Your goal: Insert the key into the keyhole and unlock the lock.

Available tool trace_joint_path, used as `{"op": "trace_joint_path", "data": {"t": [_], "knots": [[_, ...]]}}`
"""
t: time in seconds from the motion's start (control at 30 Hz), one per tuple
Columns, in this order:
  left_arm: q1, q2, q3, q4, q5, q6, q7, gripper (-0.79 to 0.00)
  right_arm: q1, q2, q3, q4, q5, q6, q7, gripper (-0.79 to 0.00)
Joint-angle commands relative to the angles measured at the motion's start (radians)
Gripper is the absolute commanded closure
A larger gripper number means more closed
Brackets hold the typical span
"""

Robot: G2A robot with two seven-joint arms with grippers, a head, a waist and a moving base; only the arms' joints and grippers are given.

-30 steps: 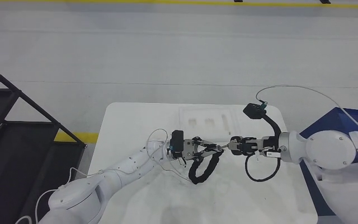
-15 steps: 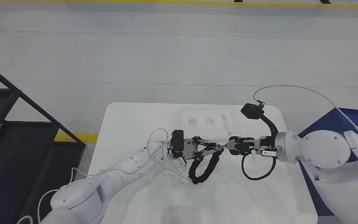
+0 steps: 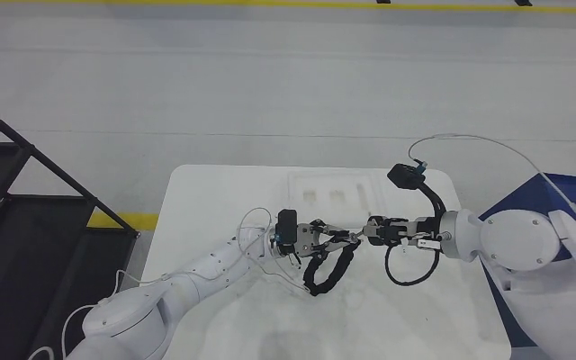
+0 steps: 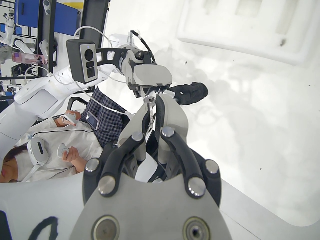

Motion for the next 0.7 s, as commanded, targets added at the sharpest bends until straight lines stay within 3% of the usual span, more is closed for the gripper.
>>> {"op": "trace_joint_path", "data": {"t": [0.0, 0.67], "knots": [[0.000, 0.000, 0.000, -0.001, -0.001, -0.002, -0.002, 0.000, -0.001, 0.000, 0.001, -0.001, 0.002, -0.001, -0.008, 0.000], [0.010, 0.002, -0.013, -0.017, -0.080, -0.027, -0.027, 0.000, -0.007, 0.008, -0.008, -0.011, -0.019, -0.002, -0.041, 0.000]]}}
